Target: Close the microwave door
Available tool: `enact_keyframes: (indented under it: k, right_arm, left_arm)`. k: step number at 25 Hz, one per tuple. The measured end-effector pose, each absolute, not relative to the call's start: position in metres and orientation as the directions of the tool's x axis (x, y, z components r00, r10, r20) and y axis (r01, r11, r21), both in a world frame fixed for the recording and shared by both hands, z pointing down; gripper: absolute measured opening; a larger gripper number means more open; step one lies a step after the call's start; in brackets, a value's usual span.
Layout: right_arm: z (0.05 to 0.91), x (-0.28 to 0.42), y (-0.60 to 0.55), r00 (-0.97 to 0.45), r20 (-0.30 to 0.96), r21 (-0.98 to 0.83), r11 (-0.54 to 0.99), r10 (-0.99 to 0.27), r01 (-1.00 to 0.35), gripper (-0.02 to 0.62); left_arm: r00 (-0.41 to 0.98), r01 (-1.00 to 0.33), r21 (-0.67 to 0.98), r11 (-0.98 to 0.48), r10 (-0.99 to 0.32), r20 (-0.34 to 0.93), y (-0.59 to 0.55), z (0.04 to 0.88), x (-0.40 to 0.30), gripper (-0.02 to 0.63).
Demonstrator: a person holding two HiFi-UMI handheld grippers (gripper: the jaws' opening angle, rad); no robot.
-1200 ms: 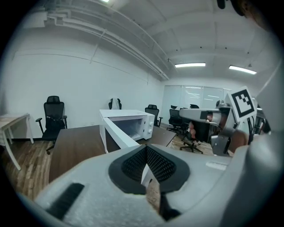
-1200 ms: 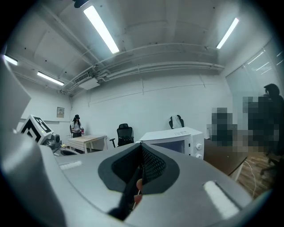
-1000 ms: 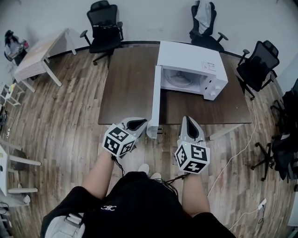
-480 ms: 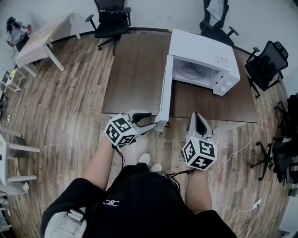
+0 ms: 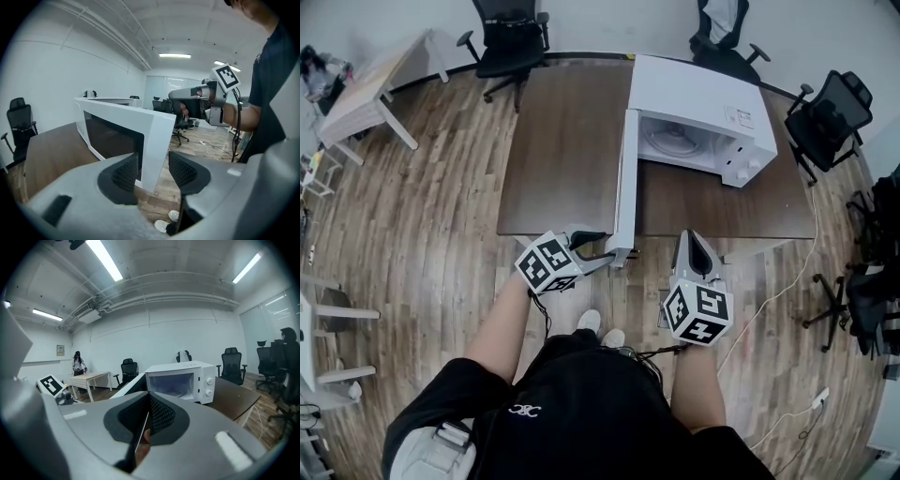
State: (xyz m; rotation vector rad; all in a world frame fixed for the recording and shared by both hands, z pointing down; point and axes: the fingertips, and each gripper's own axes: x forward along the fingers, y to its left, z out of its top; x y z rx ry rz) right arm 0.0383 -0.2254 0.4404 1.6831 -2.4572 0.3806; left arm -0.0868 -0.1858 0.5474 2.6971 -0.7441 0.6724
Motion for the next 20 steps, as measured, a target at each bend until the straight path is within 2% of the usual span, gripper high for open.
enact_keyframes:
  k: [7,9,12,20]
  right_arm:
    - [0.441,0.047,-0.233,-0.323,0.266,-0.127,0.299,-0.908,-0.946,0.009]
    - [0.442,0.049,-0.234,-0.313,0.271,-0.125,0.289,-0.91,-0.949,0.009]
    - [0.444,0.055,-0.236,-0.296,0.276,-0.124,0.271,-0.914,-0.954,0.009]
    - [0.444,0.081,-0.236,-0.219,0.279,-0.124,0.191,-0.935,-0.974,0.009]
  left_arm:
    - [0.784,-0.474,0.11,-0.874,-0.362,0.504,-0.189,0.547,-0.078,0.209]
    - [0.794,-0.446,0.094,-0.89,-0.345,0.501,-0.188,0.545,-0.072,0.172]
    - [0.805,-0.425,0.082,-0.902,-0.334,0.491,-0.189,0.546,-0.059,0.16]
    - [0.802,-0.436,0.07,-0.897,-0.352,0.483,-0.199,0.547,-0.016,0.15]
